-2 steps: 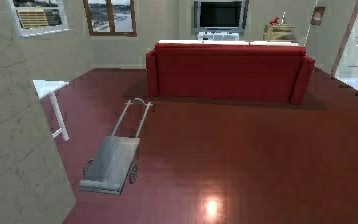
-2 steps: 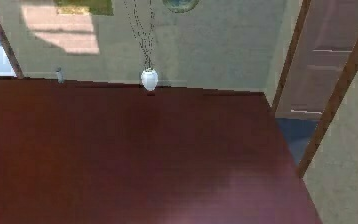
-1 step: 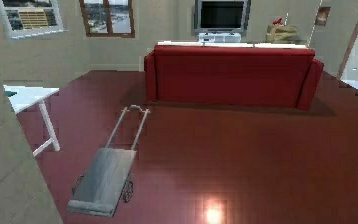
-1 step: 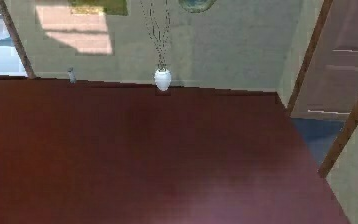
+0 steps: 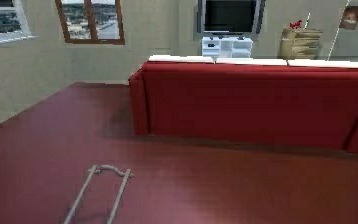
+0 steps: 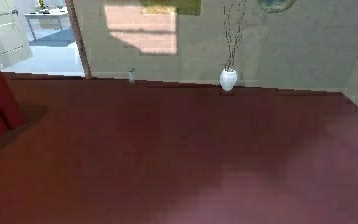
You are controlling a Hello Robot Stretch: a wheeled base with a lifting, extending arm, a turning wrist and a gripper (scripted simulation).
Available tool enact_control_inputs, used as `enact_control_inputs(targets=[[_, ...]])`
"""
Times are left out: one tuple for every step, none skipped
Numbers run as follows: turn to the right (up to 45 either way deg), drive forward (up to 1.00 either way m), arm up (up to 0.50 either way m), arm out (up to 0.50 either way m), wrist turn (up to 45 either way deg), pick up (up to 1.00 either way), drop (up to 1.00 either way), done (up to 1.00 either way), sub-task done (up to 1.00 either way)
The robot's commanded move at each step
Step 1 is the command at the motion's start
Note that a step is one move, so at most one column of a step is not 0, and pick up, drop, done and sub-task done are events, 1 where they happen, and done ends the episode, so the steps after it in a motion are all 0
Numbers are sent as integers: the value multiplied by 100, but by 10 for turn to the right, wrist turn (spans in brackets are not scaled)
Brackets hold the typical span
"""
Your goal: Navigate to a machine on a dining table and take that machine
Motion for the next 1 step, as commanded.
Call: enact_control_inputs(targets=[[0, 100, 0, 0, 0, 0, 0, 0, 0]])
